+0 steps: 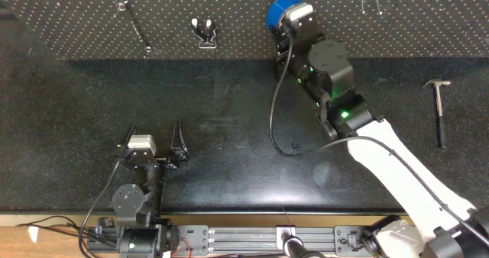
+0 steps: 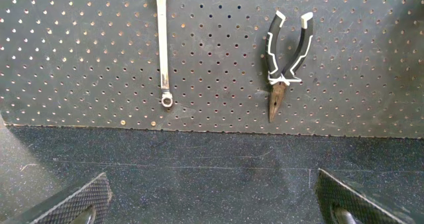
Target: Place Tools Onto Pegboard
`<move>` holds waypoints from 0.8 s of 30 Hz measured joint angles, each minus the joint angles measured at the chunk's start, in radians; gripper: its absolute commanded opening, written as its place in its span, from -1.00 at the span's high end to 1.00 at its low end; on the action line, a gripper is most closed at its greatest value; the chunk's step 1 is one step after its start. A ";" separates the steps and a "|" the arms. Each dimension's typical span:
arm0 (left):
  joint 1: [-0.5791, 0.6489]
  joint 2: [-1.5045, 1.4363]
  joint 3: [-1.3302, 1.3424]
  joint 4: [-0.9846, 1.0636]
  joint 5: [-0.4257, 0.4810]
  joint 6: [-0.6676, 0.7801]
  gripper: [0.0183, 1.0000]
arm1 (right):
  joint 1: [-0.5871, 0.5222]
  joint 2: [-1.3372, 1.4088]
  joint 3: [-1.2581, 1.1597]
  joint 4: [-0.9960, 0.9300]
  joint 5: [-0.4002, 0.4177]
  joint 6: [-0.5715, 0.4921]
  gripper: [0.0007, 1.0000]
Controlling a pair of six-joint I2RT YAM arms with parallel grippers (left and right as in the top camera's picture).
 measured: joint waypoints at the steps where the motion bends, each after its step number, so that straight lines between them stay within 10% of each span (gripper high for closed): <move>1: 0.000 0.000 0.000 0.000 0.000 0.000 -0.99 | 0.000 0.019 0.000 0.019 0.000 -0.002 0.85; 8: 0.000 0.000 0.000 0.000 0.000 0.000 -0.99 | 0.001 0.141 0.000 0.161 0.016 -0.034 0.82; 15: 0.000 0.000 0.000 0.000 0.000 0.000 -0.99 | 0.001 0.174 0.000 0.175 0.011 -0.046 -0.89; 24: 0.000 0.000 0.000 0.000 0.000 0.000 -0.99 | -0.001 -0.074 0.016 -0.196 0.003 -0.048 -0.90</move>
